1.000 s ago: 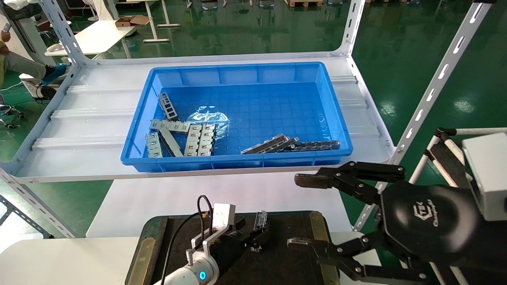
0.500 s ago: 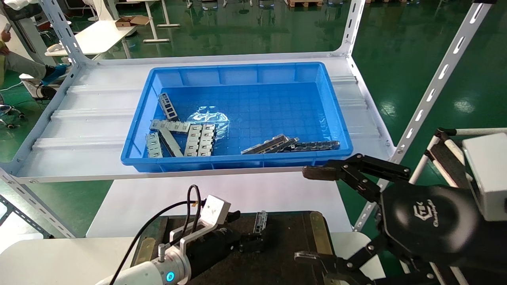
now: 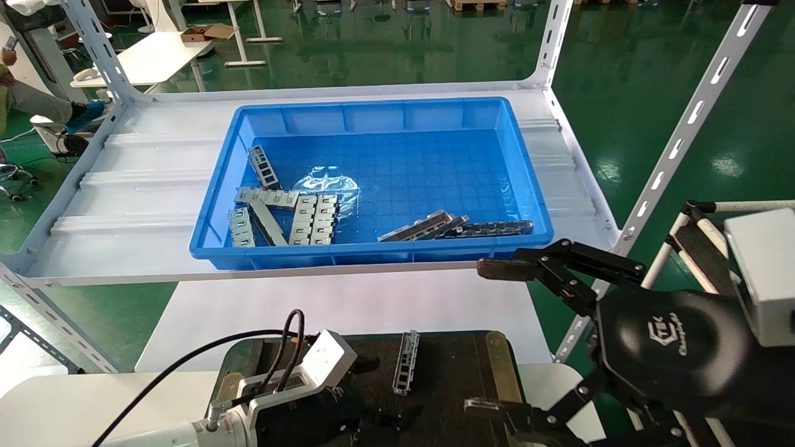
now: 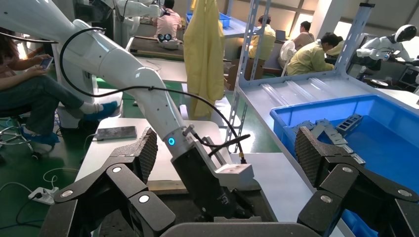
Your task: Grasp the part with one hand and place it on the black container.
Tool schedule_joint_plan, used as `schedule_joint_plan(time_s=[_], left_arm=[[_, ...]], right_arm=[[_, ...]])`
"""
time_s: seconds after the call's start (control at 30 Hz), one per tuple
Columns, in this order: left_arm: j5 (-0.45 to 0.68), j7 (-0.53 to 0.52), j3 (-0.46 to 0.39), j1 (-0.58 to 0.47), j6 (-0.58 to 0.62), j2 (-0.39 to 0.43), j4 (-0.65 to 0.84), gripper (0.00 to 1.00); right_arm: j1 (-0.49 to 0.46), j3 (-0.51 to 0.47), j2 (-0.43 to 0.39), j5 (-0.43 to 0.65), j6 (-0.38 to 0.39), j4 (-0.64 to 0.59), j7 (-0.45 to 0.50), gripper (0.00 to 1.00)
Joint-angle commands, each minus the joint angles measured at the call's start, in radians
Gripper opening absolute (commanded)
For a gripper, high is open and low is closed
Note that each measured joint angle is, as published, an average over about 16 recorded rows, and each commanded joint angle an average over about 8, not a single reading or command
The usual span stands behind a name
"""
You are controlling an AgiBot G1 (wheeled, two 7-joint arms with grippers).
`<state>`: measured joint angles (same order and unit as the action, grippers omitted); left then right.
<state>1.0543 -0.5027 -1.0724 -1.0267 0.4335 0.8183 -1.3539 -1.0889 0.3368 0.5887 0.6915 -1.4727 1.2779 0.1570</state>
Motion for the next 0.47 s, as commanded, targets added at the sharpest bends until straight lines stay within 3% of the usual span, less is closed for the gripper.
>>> schedule_joint_plan(time_s=[0.03, 0.23, 0.47], left_arm=[[-0.042, 0.062, 0.040, 0.006, 0.074, -0.017, -0.001, 1.00], [-0.171, 0.223, 0.143, 0.061, 0.209, -0.066, 0.006, 1.00], [-0.226, 0.285, 0.188, 0.089, 0.252, -0.086, 0.008, 1.00]], right_arm=[[0.000, 0.000, 0.000, 0.000, 0.000, 0.000, 0.000, 1.00], [0.000, 0.000, 0.000, 0.000, 0.000, 0.000, 0.000, 1.00], [0.000, 0.000, 0.000, 0.000, 0.000, 0.000, 0.000, 1.00]])
